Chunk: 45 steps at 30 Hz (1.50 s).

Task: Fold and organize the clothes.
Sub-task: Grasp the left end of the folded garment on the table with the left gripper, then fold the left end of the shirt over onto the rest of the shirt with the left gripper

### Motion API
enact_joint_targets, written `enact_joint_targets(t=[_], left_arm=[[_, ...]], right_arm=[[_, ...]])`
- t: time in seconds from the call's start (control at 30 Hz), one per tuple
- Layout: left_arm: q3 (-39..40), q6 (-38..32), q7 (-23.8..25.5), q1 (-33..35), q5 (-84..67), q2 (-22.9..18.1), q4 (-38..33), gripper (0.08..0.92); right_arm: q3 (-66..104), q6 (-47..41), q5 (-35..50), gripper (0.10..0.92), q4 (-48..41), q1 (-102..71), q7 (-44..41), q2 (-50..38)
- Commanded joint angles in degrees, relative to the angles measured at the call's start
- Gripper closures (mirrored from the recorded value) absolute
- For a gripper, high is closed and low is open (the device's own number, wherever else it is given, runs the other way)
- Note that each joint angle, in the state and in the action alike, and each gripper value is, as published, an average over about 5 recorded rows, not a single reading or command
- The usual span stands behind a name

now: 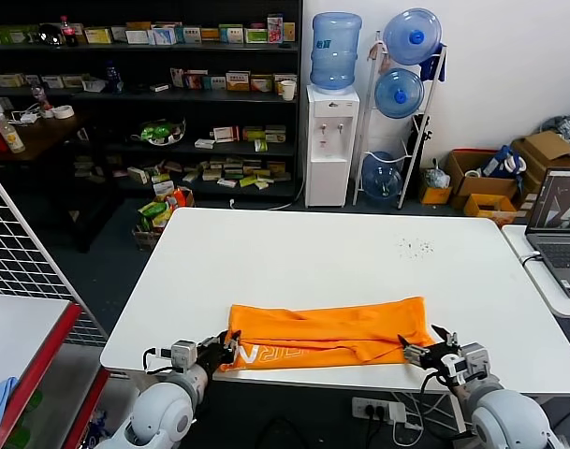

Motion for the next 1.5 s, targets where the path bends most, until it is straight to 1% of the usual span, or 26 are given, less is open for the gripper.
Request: enact_joint_targets(t=[0.03,0.13,0.23,0.43,0.5,0.6,0.7,0.77,0.83,0.97,1.1,1.2,1.3,1.5], left_arm=[[-0.59,-0.21,-0.13,-0.09,-0.71,0.46,0.26,0.770],[-1.97,-0.63,-0.21,-0.29,-0.98,2.25,0.13,0.849],[-4.08,-1.03,-0.25,-0.67,-1.82,5.83,0.36,0.889],[-10.63,-1.99,0.65,-1.48,-2.53,14.89,3.16,0.891],[-12.67,-2.41,1.05,-1.97,-2.43,17.26,4.51,0.891],[-14.95,-3.02,1.47,-2.86,-1.99,19.43,5.88,0.891],[-16.00,-3.56,1.71,-3.01,-1.22,20.16,5.35,0.891],[-15.66,-3.66,1.63,-2.00,-0.69,19.72,2.53,0.891],[-14.46,-3.34,1.30,-0.49,-0.50,18.45,-1.52,0.891],[-9.76,-1.92,-0.09,1.55,-1.03,13.85,-9.20,0.891],[-3.11,-0.56,-1.97,1.22,-2.10,8.70,-12.93,0.891],[1.64,0.10,-3.23,-0.17,-2.59,5.02,-13.59,0.891],[5.60,0.49,-4.08,-2.29,-2.52,1.54,-12.81,0.891],[10.42,0.53,-4.86,-4.90,-2.17,-3.29,-10.11,0.891]], right_arm=[[0.09,4.12,-0.80,0.203,0.37,-0.09,0.52,0.93],[0.41,8.43,-1.64,0.203,0.73,-0.29,0.97,2.22],[0.73,11.18,-2.22,0.203,1.09,-0.64,1.37,3.46],[1.60,14.34,-3.28,0.203,1.20,-1.35,1.70,4.48],[1.88,15.00,-3.31,0.203,1.02,-1.30,1.96,4.93],[2.07,15.90,-3.61,0.203,0.68,-1.09,2.38,5.50],[2.14,16.93,-4.43,0.203,0.29,-0.94,2.65,5.76],[2.18,17.70,-5.33,0.203,-0.21,-0.73,2.81,6.03],[2.21,18.54,-6.45,0.203,-0.87,-0.46,3.01,6.38],[2.15,19.66,-8.43,0.203,-1.99,-0.19,3.28,7.06],[2.18,20.01,-9.68,0.203,-2.76,0.02,3.44,7.72],[2.30,20.07,-10.11,0.203,-3.50,0.43,3.59,8.35],[2.36,20.04,-10.47,0.203,-4.11,0.81,3.68,8.93],[2.23,19.96,-11.45,0.203,-5.03,1.48,3.64,10.11]])
